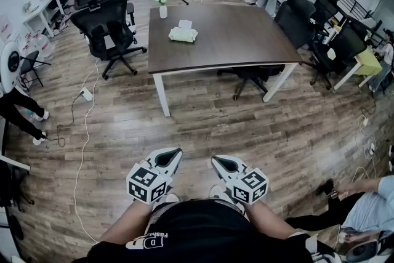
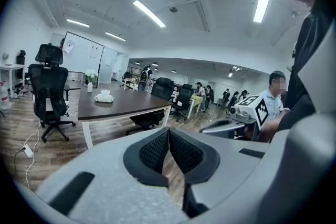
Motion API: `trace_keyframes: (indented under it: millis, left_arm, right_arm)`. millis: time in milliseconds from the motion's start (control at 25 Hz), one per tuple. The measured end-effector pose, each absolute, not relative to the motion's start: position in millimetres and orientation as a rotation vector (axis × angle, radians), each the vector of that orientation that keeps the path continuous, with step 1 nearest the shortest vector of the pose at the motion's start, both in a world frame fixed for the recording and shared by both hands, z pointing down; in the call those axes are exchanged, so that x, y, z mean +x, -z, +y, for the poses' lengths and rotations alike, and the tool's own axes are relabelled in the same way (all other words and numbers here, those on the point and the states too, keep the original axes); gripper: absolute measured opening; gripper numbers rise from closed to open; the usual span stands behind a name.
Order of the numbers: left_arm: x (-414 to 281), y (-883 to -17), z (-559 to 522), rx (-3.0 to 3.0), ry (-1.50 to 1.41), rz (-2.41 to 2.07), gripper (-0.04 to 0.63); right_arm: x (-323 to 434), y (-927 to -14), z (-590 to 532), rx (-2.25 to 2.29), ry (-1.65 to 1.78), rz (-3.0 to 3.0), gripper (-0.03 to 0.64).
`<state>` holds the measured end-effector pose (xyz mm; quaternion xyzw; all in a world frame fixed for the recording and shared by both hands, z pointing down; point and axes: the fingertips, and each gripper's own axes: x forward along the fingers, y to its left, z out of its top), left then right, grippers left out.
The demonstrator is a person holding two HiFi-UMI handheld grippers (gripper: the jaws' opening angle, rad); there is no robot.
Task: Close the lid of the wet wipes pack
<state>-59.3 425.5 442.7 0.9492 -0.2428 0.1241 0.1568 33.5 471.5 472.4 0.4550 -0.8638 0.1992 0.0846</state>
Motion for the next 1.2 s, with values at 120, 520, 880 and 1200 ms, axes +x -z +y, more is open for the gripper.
trace_keyframes:
  millis: [120, 520, 880, 1200]
  left_arm:
    - [-59.0, -443.5, 422.1, 2.718, -0.356, -0.695, 0.019]
    - [-56.5, -442.7, 422.1, 2.724, -0.356, -0.685, 0.02]
    - [-65.0, -442.2, 421.1, 2.714, -0.323, -0.661, 0.02]
    - [-105.2, -446.8, 414.1, 2.707, -0.321, -0.639, 0.02]
  right_arm:
    - [34.2, -472.3, 468.5, 1.359, -0.592, -2.576, 0.005]
    - [36.0, -473.6, 469.9, 1.359, -0.604, -2.572, 0.005]
    - [18.7, -463.9, 468.1, 1.342, -0.554, -2.6, 0.006]
    - [-23.3, -469.3, 464.4, 1.352, -0.568, -2.591, 0.006]
